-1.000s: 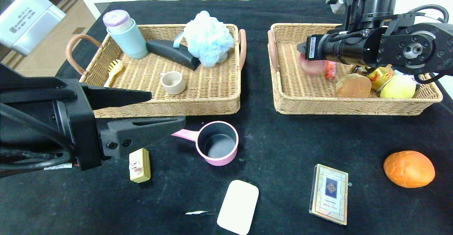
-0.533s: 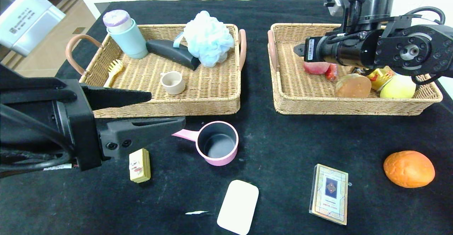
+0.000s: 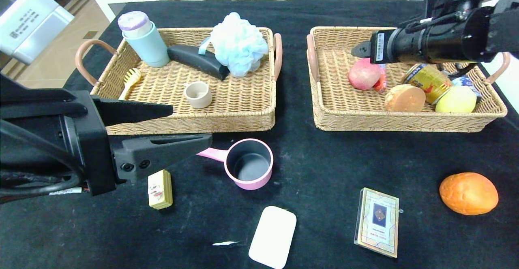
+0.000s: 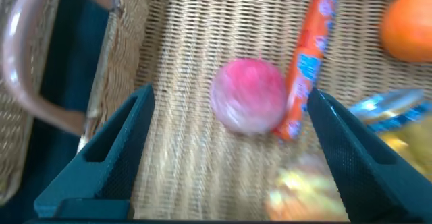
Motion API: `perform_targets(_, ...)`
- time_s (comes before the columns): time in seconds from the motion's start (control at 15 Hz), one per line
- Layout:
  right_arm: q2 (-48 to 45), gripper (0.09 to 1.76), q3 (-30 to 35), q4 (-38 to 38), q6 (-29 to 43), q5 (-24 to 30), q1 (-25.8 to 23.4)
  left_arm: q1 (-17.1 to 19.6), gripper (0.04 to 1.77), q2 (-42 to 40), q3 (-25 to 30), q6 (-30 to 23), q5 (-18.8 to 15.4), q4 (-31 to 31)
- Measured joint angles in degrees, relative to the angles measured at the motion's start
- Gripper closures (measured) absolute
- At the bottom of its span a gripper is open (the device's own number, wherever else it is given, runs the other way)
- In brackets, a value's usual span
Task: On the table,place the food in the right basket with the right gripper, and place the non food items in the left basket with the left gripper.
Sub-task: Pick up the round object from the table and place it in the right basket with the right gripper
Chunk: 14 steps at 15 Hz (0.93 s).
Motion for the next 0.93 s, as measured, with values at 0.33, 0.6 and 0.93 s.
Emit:
perform_targets(0.33, -9.78, 0.17, 8.44, 2.94, 0.11, -1.38, -0.12, -0.02, 0.09, -0.32, 0.0, -0.01, 0.0, 0.07)
perform_targets(0.6, -17.08, 0.16, 17.12, 4.35, 0.2, -3.28, -0.72, -0.05, 0.09, -0.29, 0.15, 0.0, -0.04, 0.0)
perform_targets(0.93, -23.83, 0.15, 22.63, 15.29, 7.11, -3.41, -1.05, -0.07, 0.09, -0.29, 0.23, 0.0, -0.09, 0.0)
